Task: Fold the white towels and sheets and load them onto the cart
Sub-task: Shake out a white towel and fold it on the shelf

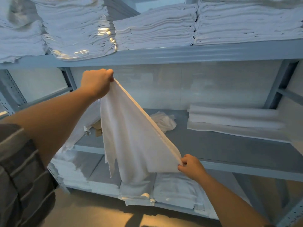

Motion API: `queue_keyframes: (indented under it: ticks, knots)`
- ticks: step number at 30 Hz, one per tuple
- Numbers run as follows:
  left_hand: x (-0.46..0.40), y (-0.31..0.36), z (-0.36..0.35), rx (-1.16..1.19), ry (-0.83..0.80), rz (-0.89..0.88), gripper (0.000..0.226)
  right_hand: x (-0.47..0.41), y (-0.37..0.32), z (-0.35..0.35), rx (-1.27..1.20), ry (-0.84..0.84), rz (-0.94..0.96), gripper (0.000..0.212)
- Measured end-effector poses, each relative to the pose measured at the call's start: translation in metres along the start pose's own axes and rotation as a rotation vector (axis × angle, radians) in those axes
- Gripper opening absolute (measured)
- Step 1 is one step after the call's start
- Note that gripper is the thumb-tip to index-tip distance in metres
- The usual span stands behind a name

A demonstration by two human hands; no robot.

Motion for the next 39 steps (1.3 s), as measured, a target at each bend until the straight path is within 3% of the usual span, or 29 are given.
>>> queue_keyframes:
  ticks: [8,12,17,20,23,27,30,32,35,39]
  knots:
    - [0.009,-0.035,-0.003,0.042,0.012,0.090,0.006,-0.010,-0.005,0.011,0.217,-0.046,0.051,0.030]
    - [0.020,-0.055,-0.007,0.033,-0.026,0.119,0.006,-0.011,-0.008,0.027,0.083,0.074,-0.019,0.024]
    - [0.040,-0.072,-0.013,0.039,-0.049,0.217,0.008,-0.009,-0.018,0.047,-0.089,0.263,0.021,0.045]
    - [0.052,-0.077,-0.014,0.053,-0.044,0.243,0.010,-0.012,-0.025,0.051,-0.186,0.217,0.079,0.037]
    - [0.059,-0.079,-0.014,0.056,-0.054,0.256,0.012,-0.012,-0.032,0.056,-0.172,0.180,0.146,0.012]
    - [0.067,-0.082,-0.013,0.066,-0.069,0.274,0.014,-0.011,-0.033,0.066,0.045,0.205,0.115,0.015]
    - [0.074,-0.082,-0.012,0.059,-0.092,0.276,0.016,-0.009,-0.033,0.076,0.283,0.219,0.017,0.043]
    - [0.078,-0.082,-0.013,0.057,-0.101,0.285,0.017,-0.010,-0.032,0.082,0.218,0.207,0.030,0.043]
    - [0.084,-0.083,-0.016,0.070,-0.102,0.305,0.017,-0.014,-0.030,0.090,-0.007,0.125,0.072,0.023]
    - [0.088,-0.083,-0.021,0.096,-0.101,0.325,0.016,-0.015,-0.029,0.097,0.053,0.187,0.075,0.023]
Point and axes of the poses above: each hand's wrist, its own x-axis away from the middle knuckle, its own z-axis out of the back of the hand, y = z × x, the point moved 3 cm from there along -x, towards the middle knuckle, and after that the axes turned 1 degree about -x, right-handed, at the moved point
